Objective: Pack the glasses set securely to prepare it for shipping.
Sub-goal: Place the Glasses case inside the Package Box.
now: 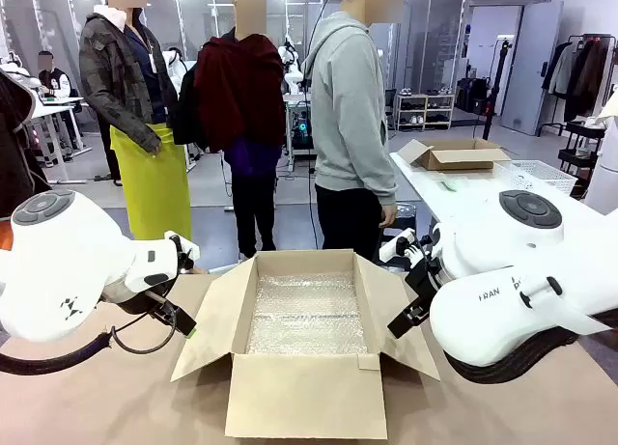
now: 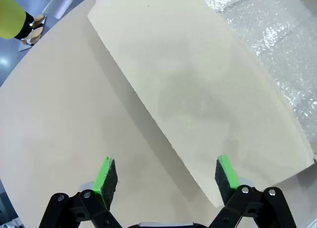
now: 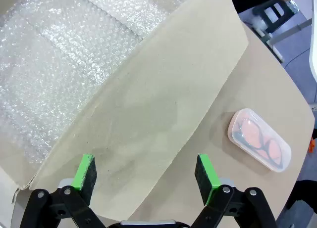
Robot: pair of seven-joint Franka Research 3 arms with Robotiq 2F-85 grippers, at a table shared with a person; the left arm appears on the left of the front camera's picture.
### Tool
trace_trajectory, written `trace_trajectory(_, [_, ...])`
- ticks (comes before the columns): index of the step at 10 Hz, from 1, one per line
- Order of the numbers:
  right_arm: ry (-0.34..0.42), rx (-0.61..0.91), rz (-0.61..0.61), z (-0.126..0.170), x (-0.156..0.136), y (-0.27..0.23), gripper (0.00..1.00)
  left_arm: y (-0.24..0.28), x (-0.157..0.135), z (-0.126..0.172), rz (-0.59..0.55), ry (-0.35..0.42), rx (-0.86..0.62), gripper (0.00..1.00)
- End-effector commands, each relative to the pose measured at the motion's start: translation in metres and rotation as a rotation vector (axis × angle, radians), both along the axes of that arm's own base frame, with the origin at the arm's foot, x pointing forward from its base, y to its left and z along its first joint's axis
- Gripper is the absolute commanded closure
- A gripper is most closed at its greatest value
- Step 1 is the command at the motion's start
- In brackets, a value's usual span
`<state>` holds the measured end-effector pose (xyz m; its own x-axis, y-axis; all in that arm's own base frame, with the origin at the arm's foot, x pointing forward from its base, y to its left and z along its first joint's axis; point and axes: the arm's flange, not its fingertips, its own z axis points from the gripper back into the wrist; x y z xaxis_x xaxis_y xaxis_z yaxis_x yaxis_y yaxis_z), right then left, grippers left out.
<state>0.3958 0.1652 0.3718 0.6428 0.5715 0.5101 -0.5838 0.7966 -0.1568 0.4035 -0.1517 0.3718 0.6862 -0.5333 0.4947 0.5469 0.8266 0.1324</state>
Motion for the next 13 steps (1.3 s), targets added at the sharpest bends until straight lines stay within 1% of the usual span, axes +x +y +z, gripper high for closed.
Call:
trace_trajectory(1, [0.000, 0.000, 0.002, 0.0000, -0.0003, 0.0008, 0.00, -0.0001, -0.0001, 0.0000, 0.000, 0.000, 0.000, 0.00])
trace_trajectory(12, [-0.001, -0.002, 0.002, 0.0000, 0.0000, 0.0000, 0.00, -0.0001, -0.0001, 0.0000, 0.000, 0.000, 0.000, 0.00])
trace_trajectory(13, [0.007, 0.008, 0.029, 0.0075, 0.0012, -0.0082, 0.00, -0.0007, -0.0003, 0.0000, -0.002, 0.000, 0.000, 0.00])
